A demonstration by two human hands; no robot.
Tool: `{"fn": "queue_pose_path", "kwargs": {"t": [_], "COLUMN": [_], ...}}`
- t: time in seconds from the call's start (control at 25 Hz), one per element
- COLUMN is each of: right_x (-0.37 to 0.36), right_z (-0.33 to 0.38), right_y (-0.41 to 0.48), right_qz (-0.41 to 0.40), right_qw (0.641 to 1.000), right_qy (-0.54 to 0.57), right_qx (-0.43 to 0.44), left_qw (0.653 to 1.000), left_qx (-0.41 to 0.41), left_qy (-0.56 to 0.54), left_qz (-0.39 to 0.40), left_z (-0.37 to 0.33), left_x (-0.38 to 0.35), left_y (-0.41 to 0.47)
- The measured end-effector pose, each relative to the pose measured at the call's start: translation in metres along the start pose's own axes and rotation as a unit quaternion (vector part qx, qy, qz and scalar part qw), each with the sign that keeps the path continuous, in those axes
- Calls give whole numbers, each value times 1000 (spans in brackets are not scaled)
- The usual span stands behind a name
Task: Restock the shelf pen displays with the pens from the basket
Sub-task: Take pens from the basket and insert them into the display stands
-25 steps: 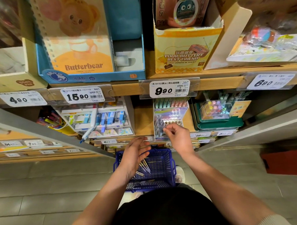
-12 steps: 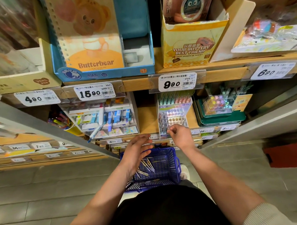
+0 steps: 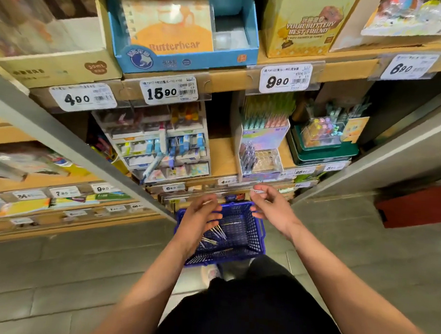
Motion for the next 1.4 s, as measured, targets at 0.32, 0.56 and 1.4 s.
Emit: {"fn": "queue_pose_path", "kwargs": {"t": [0.32,0.56,1.4], "right_x": [-50,-84,-274], "right_z": [-70,-180,-565], "right_y": [4,59,478], "right_qz": [89,140,227], "right_qw": [995,976,592], "right_qy": [-31,-164,-771], "right_qx": [-22,-14,62], "left_qw": [992,989,982], "left_qx": [15,53,91], "left_qy": [-10,4,47], "left_qz": [-128,-139,-159], "left_z": [70,150,454], "left_x": [44,106,355], "left_y": [-12,44,399]}}
Point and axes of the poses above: each hand's wrist, its own y-axis towards the middle knuckle, its own x-axis out of the back of the hand, z = x × y, the point moved 2 cm from there along y, towards the middle knuckle, and after that the axes turned 15 degrees about -y, right-handed, at the moved point
